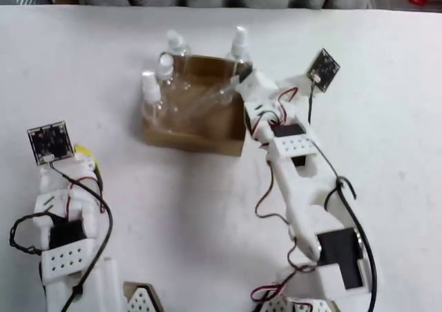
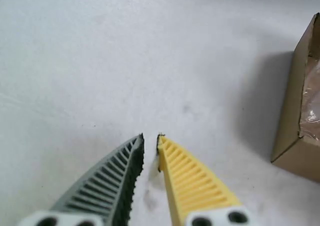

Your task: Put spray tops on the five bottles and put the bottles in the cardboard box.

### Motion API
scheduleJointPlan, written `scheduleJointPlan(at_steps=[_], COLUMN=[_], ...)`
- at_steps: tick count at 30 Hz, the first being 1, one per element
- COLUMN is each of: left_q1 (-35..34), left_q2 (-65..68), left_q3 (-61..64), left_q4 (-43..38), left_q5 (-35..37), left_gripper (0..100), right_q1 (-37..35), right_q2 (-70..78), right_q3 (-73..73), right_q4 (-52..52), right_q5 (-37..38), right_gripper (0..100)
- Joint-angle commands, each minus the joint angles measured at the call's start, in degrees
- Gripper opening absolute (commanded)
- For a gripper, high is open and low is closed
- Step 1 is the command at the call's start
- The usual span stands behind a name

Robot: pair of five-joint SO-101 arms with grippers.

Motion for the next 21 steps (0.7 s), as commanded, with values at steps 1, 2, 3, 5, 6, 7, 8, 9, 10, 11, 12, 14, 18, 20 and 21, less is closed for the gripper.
scheduleJointPlan(at_steps=[1,2,3,5,6,7,8,9,10,11,12,14,18,20,21], left_q1=[0.7,0.7,0.7,0.7,0.7,0.7,0.7,0.7,0.7,0.7,0.7,0.7,0.7,0.7,0.7], left_q2=[-0.9,-0.9,-0.9,-0.9,-0.9,-0.9,-0.9,-0.9,-0.9,-0.9,-0.9,-0.9,-0.9,-0.8,-0.8], left_q3=[-0.4,-0.4,-0.4,-0.4,-0.4,-0.4,-0.4,-0.4,-0.4,-0.4,-0.4,-0.4,-0.4,-0.4,-0.4], left_q4=[-1.8,-1.8,-1.8,-1.8,-1.8,-1.8,-1.8,-1.8,-1.8,-1.8,-1.8,-1.8,-1.8,-1.8,-1.8], left_q5=[-0.5,-0.5,-0.5,-0.5,-0.5,-0.5,-0.5,-0.5,-0.5,-0.5,-0.5,-0.5,-0.5,-0.5,-0.5], left_gripper=[7,7,7,7,7,7,7,7,7,7,7,7,7,7,7], right_q1=[-2.8,-3.5,-4.3,-5.8,-6.4,-6.8,-7.2,-7.6,-8.0,-8.2,-8.6,-9.6,-11.4,-11.6,-11.8], right_q2=[-6.5,-7.5,-8.4,-9.5,-9.9,-10.1,-10.2,-10.2,-10.4,-10.5,-10.6,-10.6,-10.6,-10.6,-10.6], right_q3=[-3.0,-3.0,-3.0,-3.0,-3.0,-3.0,-3.0,-3.0,-3.0,-3.0,-3.0,-3.0,-3.0,-3.3,-3.3], right_q4=[4.4,5.8,6.8,8.0,8.2,8.6,8.9,9.1,9.5,10.2,10.5,10.6,10.6,10.6,10.6], right_q5=[5.4,6.8,8.0,8.9,9.0,9.1,9.2,9.3,9.3,9.3,9.8,13.0,17.1,18.1,18.9], right_gripper=[1.5,1.5,1.5,1.5,1.5,1.5,1.5,1.5,1.5,1.5,1.5,1.5,1.5,1.5,1.5])
